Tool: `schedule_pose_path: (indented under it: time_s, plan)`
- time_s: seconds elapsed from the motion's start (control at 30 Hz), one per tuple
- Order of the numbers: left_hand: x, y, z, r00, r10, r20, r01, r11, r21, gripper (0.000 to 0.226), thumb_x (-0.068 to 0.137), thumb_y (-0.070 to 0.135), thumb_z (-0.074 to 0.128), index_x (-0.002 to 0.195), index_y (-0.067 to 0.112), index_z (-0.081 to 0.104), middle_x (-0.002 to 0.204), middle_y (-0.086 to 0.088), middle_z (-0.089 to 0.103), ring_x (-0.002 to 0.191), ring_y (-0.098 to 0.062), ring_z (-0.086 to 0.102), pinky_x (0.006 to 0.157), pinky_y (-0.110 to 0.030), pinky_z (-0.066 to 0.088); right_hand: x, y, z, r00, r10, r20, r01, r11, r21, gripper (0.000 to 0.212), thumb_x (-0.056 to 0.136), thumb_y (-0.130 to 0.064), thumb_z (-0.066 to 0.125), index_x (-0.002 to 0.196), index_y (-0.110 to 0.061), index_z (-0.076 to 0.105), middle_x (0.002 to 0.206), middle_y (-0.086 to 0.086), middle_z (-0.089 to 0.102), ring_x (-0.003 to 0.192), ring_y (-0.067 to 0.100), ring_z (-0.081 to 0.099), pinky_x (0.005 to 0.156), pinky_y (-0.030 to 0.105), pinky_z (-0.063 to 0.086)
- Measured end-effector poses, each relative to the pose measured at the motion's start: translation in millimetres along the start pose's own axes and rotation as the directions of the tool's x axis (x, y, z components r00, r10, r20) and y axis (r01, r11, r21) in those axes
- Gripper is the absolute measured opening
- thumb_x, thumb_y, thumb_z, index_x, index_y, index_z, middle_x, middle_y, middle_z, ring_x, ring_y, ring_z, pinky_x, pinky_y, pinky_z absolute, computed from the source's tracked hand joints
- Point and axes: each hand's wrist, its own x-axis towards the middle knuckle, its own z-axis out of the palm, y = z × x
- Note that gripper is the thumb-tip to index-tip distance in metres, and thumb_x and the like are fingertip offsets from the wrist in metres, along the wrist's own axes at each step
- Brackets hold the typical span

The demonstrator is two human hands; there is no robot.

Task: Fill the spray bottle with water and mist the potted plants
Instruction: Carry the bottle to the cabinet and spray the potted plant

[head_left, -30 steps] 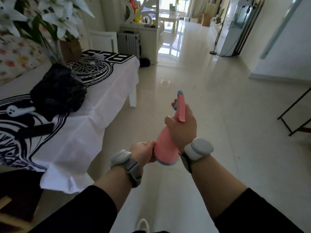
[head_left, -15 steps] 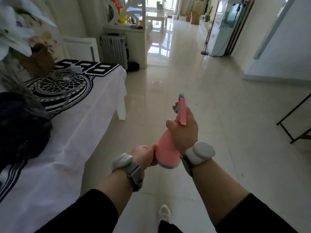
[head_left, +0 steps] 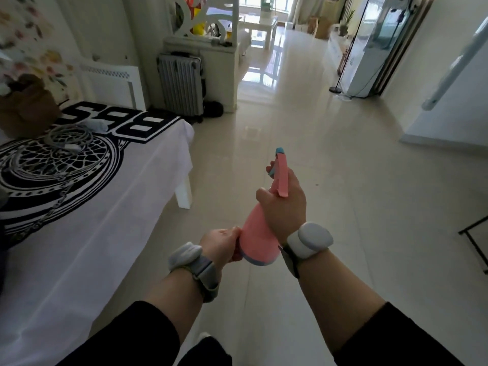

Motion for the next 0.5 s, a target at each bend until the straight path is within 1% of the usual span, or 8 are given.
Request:
schedule_pose_path:
  time_s: [0.07, 0.13, 0.2, 0.27, 0.3, 0.37, 0.47, 0.5]
  plan:
    - [31.2, 21.9, 3.2, 1.000, 0.002, 0.024, -0.002, 1.000, -0.002, 0.028, 0.093, 0.017, 0.055, 0.099, -0.008, 0.067, 0.089, -0.022, 0.064, 0.061, -0.025, 0.058, 0.041, -0.020, 0.052, 34.5, 7.0, 16.6, 1.000, -0.002, -0.009, 0.002, 1.000, -0.005, 0.050, 0.075, -0.004, 0.059, 0.125, -0.010, 0.053, 0.117, 0.001, 0.060, 0.096, 0.009, 0.053, 0.077, 0.004, 0.033]
    - [63.8, 45.5, 6.5, 0.999, 0.018, 0.042, -0.018, 1.000, 0.007, 0.025, 0.094, 0.016, 0.054, 0.093, -0.005, 0.067, 0.089, -0.022, 0.063, 0.062, -0.026, 0.058, 0.041, -0.019, 0.052, 69.3, 12.4, 33.3, 1.000, 0.001, -0.028, -0.001, 1.000, -0.009, 0.049, 0.075, -0.004, 0.060, 0.123, -0.009, 0.053, 0.114, 0.002, 0.060, 0.096, 0.013, 0.056, 0.080, 0.012, 0.039]
    - [99.1, 75.3, 8.3, 0.998, 0.035, 0.060, -0.037, 0.999, 0.025, 0.024, 0.094, 0.016, 0.054, 0.080, 0.000, 0.066, 0.090, -0.023, 0.063, 0.066, -0.028, 0.058, 0.044, -0.020, 0.053, 109.0, 13.9, 50.9, 0.998, 0.004, -0.064, -0.004, 1.000, -0.006, 0.048, 0.074, -0.004, 0.060, 0.122, -0.009, 0.054, 0.110, -0.002, 0.059, 0.094, 0.013, 0.057, 0.081, 0.017, 0.044]
    - [137.9, 109.6, 8.9, 0.997, 0.023, 0.067, -0.027, 0.998, 0.051, 0.025, 0.094, 0.017, 0.054, 0.075, 0.004, 0.065, 0.092, -0.023, 0.066, 0.071, -0.029, 0.060, 0.048, -0.022, 0.054, 155.4, 13.7, 69.2, 0.995, 0.028, -0.094, -0.027, 1.000, 0.009, 0.048, 0.075, -0.004, 0.060, 0.122, -0.009, 0.054, 0.108, -0.004, 0.059, 0.092, 0.013, 0.057, 0.083, 0.019, 0.046]
    - [154.2, 126.8, 9.3, 0.997, 0.025, 0.072, -0.030, 0.997, 0.065, 0.024, 0.093, 0.017, 0.054, 0.075, 0.004, 0.065, 0.092, -0.023, 0.066, 0.073, -0.029, 0.061, 0.049, -0.022, 0.055, 175.9, 12.9, 76.3, 0.995, 0.030, -0.100, -0.028, 0.999, 0.018, 0.047, 0.075, -0.004, 0.060, 0.121, -0.010, 0.054, 0.109, -0.003, 0.059, 0.092, 0.013, 0.056, 0.082, 0.016, 0.044]
    - [167.8, 147.8, 10.8, 0.996, 0.028, 0.089, -0.035, 0.997, 0.073, 0.023, 0.093, 0.016, 0.055, 0.080, 0.001, 0.066, 0.091, -0.022, 0.065, 0.074, -0.031, 0.061, 0.047, -0.021, 0.054, 196.1, 12.2, 83.1, 0.994, 0.020, -0.104, -0.018, 1.000, 0.020, 0.048, 0.076, -0.003, 0.060, 0.122, -0.010, 0.053, 0.112, -0.002, 0.059, 0.093, 0.011, 0.055, 0.077, 0.004, 0.037]
    - [211.6, 182.2, 17.8, 0.995, 0.028, 0.093, -0.034, 0.997, 0.069, 0.026, 0.092, 0.013, 0.055, 0.094, -0.009, 0.067, 0.087, -0.021, 0.063, 0.065, -0.029, 0.059, 0.045, -0.022, 0.053, 244.3, 18.2, 100.2, 0.992, 0.024, -0.124, -0.022, 1.000, 0.014, 0.049, 0.076, -0.003, 0.060, 0.124, -0.009, 0.052, 0.113, 0.000, 0.060, 0.095, 0.012, 0.056, 0.074, -0.001, 0.032]
    - [227.7, 193.6, 22.0, 0.995, 0.015, 0.099, -0.022, 0.997, 0.072, 0.026, 0.092, 0.013, 0.055, 0.094, -0.009, 0.067, 0.087, -0.021, 0.063, 0.063, -0.028, 0.059, 0.045, -0.022, 0.053, 262.6, 21.3, 105.5, 0.992, 0.034, -0.125, -0.033, 0.999, 0.010, 0.049, 0.076, -0.002, 0.060, 0.124, -0.009, 0.052, 0.113, 0.000, 0.060, 0.095, 0.011, 0.055, 0.073, -0.001, 0.033]
